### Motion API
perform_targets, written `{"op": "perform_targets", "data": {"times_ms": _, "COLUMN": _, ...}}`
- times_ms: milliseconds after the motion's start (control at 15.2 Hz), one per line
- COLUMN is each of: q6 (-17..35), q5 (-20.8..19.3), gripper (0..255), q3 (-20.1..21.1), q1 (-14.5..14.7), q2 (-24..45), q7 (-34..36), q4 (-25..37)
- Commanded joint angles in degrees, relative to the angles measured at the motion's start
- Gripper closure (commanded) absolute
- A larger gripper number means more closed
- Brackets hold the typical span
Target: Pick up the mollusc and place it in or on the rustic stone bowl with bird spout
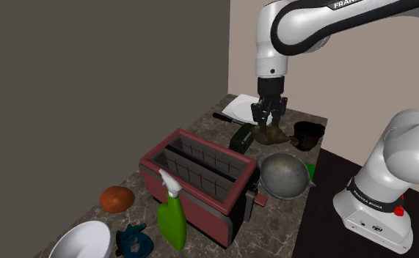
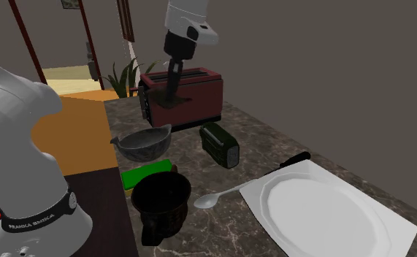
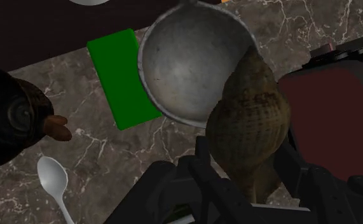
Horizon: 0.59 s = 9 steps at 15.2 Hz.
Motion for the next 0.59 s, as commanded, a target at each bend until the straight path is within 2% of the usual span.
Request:
{"op": "perform_targets", "data": {"times_ms": 0, "q6": -1.1, "q5": 1.0, "gripper": 255, "q3": 0.4, "q1": 0.8, "q2": -5.0, "q7": 0.8, "q4": -3.7}}
{"op": "perform_targets", "data": {"times_ms": 330, "q6": -5.7, "q5": 3.7, "gripper": 255, "q3": 1.4, "q1": 3.6, "q2": -19.0, "q7": 3.5, "q4": -12.6}}
{"op": "perform_targets", "data": {"times_ms": 528, "q6": -3.3, "q5": 4.2, "gripper": 255, "q3": 1.8, "q1": 3.8, "q2": -18.6, "q7": 3.0, "q4": -14.6}}
